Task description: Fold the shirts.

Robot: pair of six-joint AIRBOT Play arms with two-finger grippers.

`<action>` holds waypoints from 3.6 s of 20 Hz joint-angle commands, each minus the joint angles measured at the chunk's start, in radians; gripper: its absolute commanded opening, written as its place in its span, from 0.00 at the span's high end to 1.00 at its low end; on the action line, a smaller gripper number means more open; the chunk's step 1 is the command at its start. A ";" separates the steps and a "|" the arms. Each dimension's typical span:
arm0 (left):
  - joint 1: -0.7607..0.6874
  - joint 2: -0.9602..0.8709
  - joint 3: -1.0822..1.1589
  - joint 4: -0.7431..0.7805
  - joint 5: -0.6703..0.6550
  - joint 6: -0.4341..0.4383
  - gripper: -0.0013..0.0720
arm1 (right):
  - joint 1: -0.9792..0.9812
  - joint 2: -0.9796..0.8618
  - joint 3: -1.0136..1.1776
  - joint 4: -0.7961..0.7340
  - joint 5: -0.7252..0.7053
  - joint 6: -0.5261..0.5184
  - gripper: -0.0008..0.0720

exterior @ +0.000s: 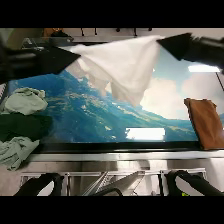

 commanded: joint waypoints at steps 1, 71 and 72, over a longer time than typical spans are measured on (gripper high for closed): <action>-0.048 0.116 0.093 0.111 -0.024 -0.061 0.95 | -0.008 0.067 0.091 -0.012 0.071 0.004 0.96; 0.708 0.161 -0.066 -0.119 0.056 0.185 0.95 | -0.517 -0.113 0.267 0.192 0.031 -0.033 0.96; 0.647 0.088 -0.114 -0.148 0.062 0.226 0.95 | -0.472 -0.167 0.198 0.190 0.050 -0.034 0.96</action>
